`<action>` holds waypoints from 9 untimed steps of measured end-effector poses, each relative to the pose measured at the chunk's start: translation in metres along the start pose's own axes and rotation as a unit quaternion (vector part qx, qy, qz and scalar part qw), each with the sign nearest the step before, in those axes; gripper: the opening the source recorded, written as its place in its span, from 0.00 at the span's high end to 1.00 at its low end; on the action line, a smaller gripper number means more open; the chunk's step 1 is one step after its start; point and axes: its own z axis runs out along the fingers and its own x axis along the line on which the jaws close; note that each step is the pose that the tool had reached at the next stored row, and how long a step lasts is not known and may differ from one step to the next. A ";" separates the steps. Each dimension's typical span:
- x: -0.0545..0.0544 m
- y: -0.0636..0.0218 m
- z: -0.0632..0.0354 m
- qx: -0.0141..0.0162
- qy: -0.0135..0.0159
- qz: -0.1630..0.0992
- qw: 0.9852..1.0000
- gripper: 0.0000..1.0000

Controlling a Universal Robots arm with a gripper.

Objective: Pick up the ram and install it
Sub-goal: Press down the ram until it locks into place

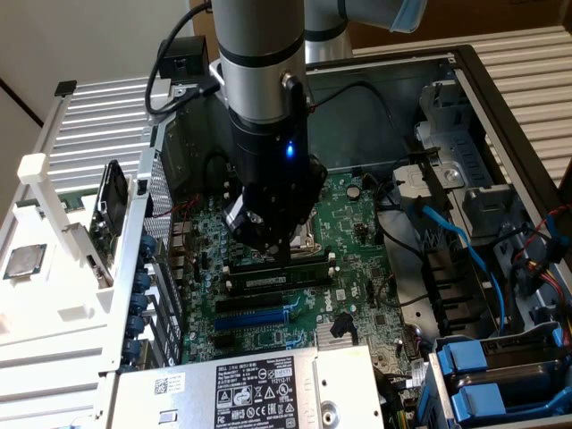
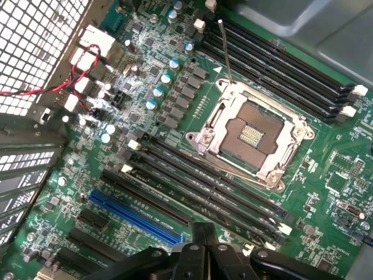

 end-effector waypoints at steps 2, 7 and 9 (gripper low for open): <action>0.000 0.0000 -0.0001 0.000 0.000 0.010 1.000 0.89; 0.000 0.0000 -0.0002 0.001 0.001 0.038 0.999 0.89; 0.000 0.0000 -0.0002 0.001 0.002 0.050 0.999 0.89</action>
